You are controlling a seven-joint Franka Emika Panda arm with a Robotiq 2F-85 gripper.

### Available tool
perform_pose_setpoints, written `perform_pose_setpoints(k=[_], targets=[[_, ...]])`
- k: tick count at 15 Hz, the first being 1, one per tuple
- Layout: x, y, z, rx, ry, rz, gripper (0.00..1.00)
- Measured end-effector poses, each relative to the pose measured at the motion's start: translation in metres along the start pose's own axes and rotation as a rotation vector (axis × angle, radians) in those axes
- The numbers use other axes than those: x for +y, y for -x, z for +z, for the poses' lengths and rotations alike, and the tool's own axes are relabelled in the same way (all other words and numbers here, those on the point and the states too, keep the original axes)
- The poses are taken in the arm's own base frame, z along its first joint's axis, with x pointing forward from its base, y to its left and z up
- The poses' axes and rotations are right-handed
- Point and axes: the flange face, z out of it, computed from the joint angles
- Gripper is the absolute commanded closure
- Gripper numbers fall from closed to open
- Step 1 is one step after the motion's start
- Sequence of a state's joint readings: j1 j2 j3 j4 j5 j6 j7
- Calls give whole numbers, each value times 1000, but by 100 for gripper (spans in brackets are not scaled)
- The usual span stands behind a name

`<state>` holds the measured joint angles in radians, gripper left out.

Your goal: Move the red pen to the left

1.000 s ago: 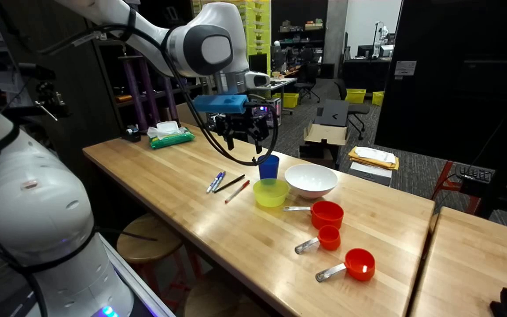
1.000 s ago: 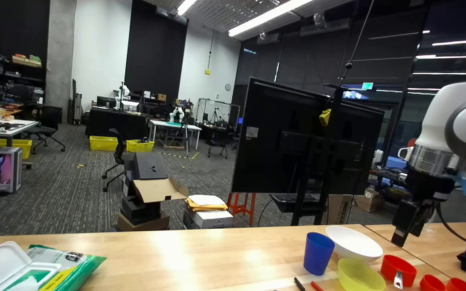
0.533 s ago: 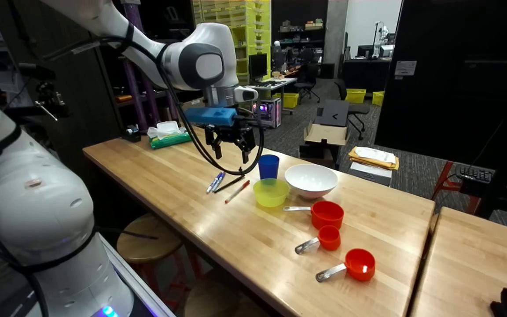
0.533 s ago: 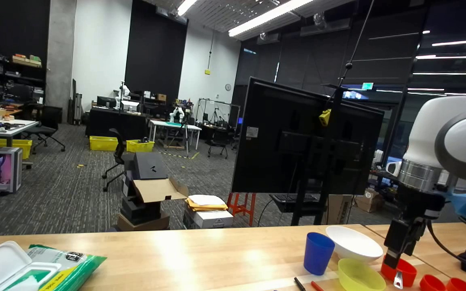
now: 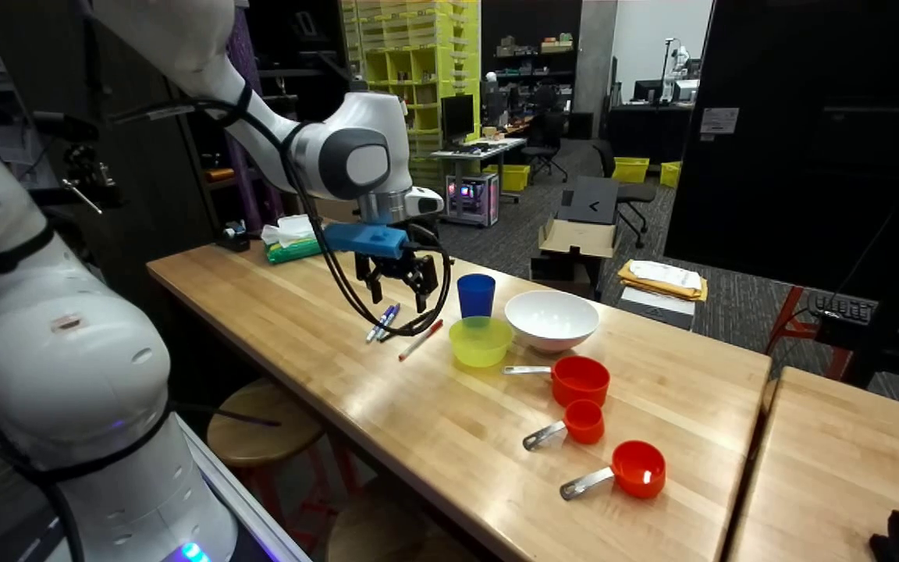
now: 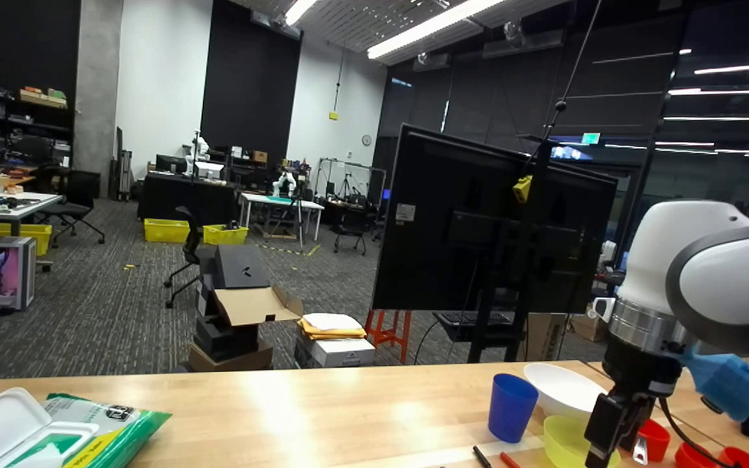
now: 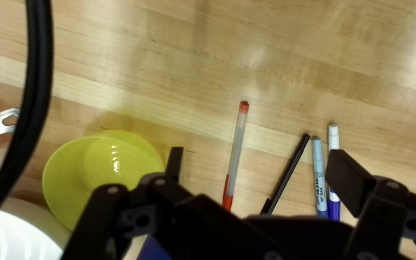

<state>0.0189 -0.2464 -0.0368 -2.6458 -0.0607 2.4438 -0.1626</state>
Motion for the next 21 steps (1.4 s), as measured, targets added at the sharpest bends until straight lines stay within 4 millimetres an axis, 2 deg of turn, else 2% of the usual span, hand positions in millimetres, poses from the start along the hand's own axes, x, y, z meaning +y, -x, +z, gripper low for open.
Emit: perform_pose_setpoints(k=[5, 12, 21], targets=[[-16, -14, 26, 23, -3, 27, 0], [-14, -33, 50, 8, -12, 75, 0], [-15, -39, 54, -7, -14, 113, 0]])
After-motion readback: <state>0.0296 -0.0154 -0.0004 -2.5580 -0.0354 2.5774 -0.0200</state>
